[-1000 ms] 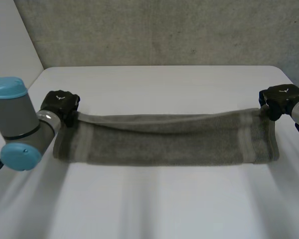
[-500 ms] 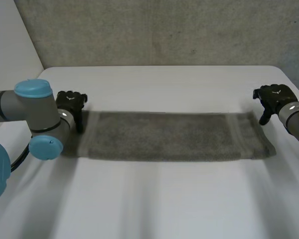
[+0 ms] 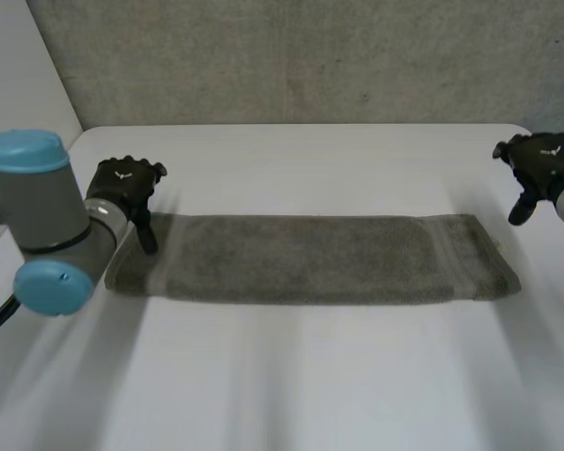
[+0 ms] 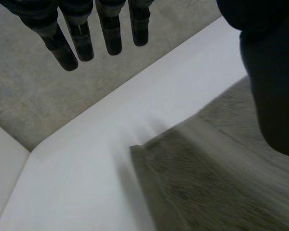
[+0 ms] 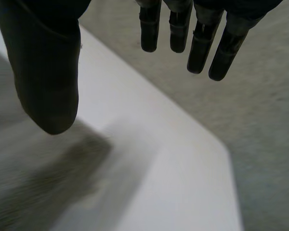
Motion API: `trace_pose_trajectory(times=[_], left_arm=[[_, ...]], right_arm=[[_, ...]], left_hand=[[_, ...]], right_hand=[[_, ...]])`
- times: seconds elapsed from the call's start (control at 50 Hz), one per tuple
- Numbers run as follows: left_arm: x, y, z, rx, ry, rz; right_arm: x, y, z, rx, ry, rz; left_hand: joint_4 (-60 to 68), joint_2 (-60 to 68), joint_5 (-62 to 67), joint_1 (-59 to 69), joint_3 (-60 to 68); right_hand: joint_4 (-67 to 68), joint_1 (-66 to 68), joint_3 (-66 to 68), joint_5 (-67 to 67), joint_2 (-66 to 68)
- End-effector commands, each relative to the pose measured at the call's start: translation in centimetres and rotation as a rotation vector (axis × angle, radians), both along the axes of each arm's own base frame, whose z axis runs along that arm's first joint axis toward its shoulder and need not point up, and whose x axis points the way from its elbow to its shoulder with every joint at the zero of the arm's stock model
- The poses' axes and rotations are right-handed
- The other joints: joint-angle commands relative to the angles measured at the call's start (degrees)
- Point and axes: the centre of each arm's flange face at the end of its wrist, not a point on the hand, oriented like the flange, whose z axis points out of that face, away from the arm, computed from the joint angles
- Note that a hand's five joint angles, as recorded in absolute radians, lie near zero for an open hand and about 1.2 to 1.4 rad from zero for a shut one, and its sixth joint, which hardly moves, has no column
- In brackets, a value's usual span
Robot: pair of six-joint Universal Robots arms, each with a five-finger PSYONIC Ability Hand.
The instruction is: Fold the towel.
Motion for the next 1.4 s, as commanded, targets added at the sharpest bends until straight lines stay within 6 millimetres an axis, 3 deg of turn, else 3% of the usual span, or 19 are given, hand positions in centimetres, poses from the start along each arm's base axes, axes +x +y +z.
trace_pose_trajectory(times=[0.02,0.18,0.38,0.5,0.58,0.62,0.84,0.9,0.94,1.0,1.04,1.14,1.22,1.26,1.28,1.32,1.34,1.38,1.4], left_arm=[[0.9,4.6,0.4,-0.040,0.039,-0.056],[1.7,6.6,0.0,-0.092,0.051,-0.053],[1.7,6.9,-0.4,-0.090,0.049,-0.057],[1.6,7.0,-0.5,-0.086,0.050,-0.060],[1.6,7.1,-0.6,-0.083,0.049,-0.060],[1.6,7.1,-0.6,-0.083,0.049,-0.060],[1.6,7.1,-0.6,-0.083,0.049,-0.060],[1.6,7.1,-0.6,-0.083,0.049,-0.060],[1.7,7.1,-0.5,-0.085,0.050,-0.059],[1.7,7.1,-0.5,-0.086,0.050,-0.057],[1.7,7.0,-0.3,-0.091,0.051,-0.056],[1.8,7.0,0.2,-0.105,0.056,-0.053],[1.8,7.0,0.7,-0.121,0.062,-0.052],[1.8,7.0,1.3,-0.139,0.068,-0.051],[1.8,7.0,1.3,-0.139,0.068,-0.051],[1.8,7.0,2.0,-0.156,0.085,-0.051],[1.8,7.0,2.0,-0.156,0.085,-0.051],[1.7,7.0,2.5,-0.162,0.112,-0.050],[1.7,7.0,2.5,-0.162,0.112,-0.050]], right_arm=[[0.6,5.5,-3.4,0.254,-0.044,0.108],[-1.0,5.7,-6.2,0.249,-0.057,0.083],[-1.2,4.8,-8.9,0.268,-0.047,0.079],[-1.3,4.5,-9.4,0.247,-0.013,0.082],[-1.3,4.3,-9.6,0.238,0.004,0.085],[-1.5,4.1,-9.9,0.239,0.022,0.077],[-4.3,2.4,-9.1,0.190,0.085,-0.044],[-6.3,1.7,-8.8,0.182,0.111,-0.087],[-8.8,0.7,-8.1,0.153,0.157,-0.144],[-10.2,0.2,-7.7,0.137,0.185,-0.172],[-12.4,-0.4,-6.8,0.132,0.234,-0.212],[-12.9,-0.8,-3.8,0.105,0.268,-0.217],[-11.1,-1.0,-1.5,0.056,0.245,-0.185],[-7.0,-1.0,1.0,-0.024,0.203,-0.100],[-7.0,-1.0,1.0,-0.025,0.202,-0.100],[-1.9,0.1,3.9,-0.119,0.161,0.004],[-1.9,0.1,3.9,-0.119,0.161,0.004],[4.5,2.3,5.4,-0.186,0.142,0.149],[4.6,2.4,5.4,-0.186,0.142,0.150]], left_hand=[[-2.25,-2.02,-10.83,-2.40,-1.36],[-2.58,-2.36,-11.17,-2.73,-1.70],[-2.75,-2.53,-11.33,-2.90,-1.87],[-2.58,-2.36,-11.17,-2.73,-1.70],[-2.75,-2.53,-11.34,-2.90,-1.87],[-2.75,-2.53,-11.34,-2.90,-1.87],[-2.92,-2.70,-11.50,-3.07,-2.04],[-2.92,-2.70,-11.50,-3.07,-2.04],[-2.92,-2.70,-11.50,-3.07,-2.04],[-2.92,-2.70,-11.50,-3.07,-2.04],[-2.92,-2.70,-11.50,-3.07,-2.04],[-2.92,-2.70,-11.50,-3.07,-2.04],[-3.09,-2.86,-11.67,-3.24,-2.20],[-3.26,-3.03,-11.84,-3.41,-2.37],[-3.26,-3.03,-11.84,-3.41,-2.37],[-3.42,-3.20,-12.01,-3.57,-2.54],[-3.42,-3.20,-12.01,-3.58,-2.54],[-3.42,-3.20,-12.01,-3.58,-2.54],[-3.42,-3.20,-12.01,-3.58,-2.54]], right_hand=[[4.89,4.77,4.85,4.14,5.02],[6.24,6.12,6.20,5.49,6.37],[12.46,12.33,12.42,11.70,12.58],[34.79,34.67,34.75,34.03,34.91],[41.57,41.45,41.53,40.81,41.70],[62.92,62.80,62.88,62.16,63.05],[63.04,62.92,63.00,62.29,63.17],[63.04,62.92,63.00,62.29,63.17],[63.04,62.92,63.00,62.29,63.17],[63.04,62.92,63.00,62.29,63.17],[63.04,62.92,63.00,62.29,63.17],[63.04,62.92,63.00,62.29,63.17],[63.04,62.92,63.00,62.29,63.17],[63.04,62.92,63.00,62.29,63.17],[63.04,62.92,63.00,62.29,63.17],[63.04,62.92,63.00,62.29,63.17],[63.04,62.92,63.00,62.29,63.17],[63.04,62.92,63.00,62.29,63.17],[63.04,62.92,63.00,62.29,63.17]])
